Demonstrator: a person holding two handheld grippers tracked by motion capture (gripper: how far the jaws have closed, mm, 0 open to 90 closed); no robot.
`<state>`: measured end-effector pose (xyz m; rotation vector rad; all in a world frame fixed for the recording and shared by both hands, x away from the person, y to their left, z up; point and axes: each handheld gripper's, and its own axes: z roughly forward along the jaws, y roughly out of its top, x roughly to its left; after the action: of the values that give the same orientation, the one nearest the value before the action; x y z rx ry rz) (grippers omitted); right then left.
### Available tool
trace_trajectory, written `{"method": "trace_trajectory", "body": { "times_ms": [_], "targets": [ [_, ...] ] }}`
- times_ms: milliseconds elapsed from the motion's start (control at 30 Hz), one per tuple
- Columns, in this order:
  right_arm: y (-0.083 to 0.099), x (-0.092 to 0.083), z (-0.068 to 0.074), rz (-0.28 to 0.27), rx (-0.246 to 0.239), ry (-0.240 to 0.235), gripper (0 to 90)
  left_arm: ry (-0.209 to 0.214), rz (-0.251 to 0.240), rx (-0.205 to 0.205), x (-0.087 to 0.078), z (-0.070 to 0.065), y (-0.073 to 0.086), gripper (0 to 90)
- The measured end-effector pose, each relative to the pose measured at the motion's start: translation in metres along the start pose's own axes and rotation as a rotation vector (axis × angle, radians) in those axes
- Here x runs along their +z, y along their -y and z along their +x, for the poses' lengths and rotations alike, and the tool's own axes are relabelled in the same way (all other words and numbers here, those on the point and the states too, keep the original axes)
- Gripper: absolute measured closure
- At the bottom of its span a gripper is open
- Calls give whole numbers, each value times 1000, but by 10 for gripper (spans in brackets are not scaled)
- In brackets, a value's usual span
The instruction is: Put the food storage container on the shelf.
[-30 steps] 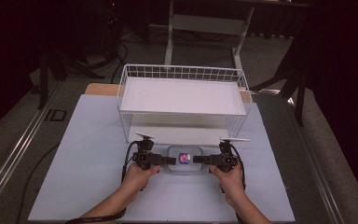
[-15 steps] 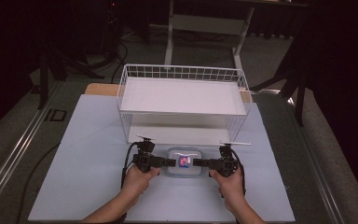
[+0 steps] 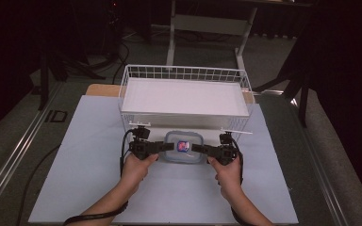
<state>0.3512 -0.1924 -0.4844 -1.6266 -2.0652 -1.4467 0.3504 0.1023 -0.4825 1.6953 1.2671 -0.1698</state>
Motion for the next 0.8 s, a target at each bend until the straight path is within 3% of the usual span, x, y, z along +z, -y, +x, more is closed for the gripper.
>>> {"method": "trace_trajectory", "body": {
  "times_ms": [267, 433, 567, 733, 800],
  "targets": [
    [-13, 10, -1, -27, -32, 25, 440, 11, -47, 3, 8, 16, -6, 498],
    [-14, 21, -8, -25, -34, 43, 439, 11, -52, -31, 17, 28, -2, 495],
    [-14, 28, -13, -14, -12, 53, 439, 2, -48, -35, 23, 35, 0, 492],
    [-15, 36, -19, -29, -38, 68, 439, -1, -57, -25, 28, 40, 0, 485],
    [-16, 36, -22, -32, -15, 54, 438, -12, -71, 4, 28, 39, -2, 485]
  ]
}}
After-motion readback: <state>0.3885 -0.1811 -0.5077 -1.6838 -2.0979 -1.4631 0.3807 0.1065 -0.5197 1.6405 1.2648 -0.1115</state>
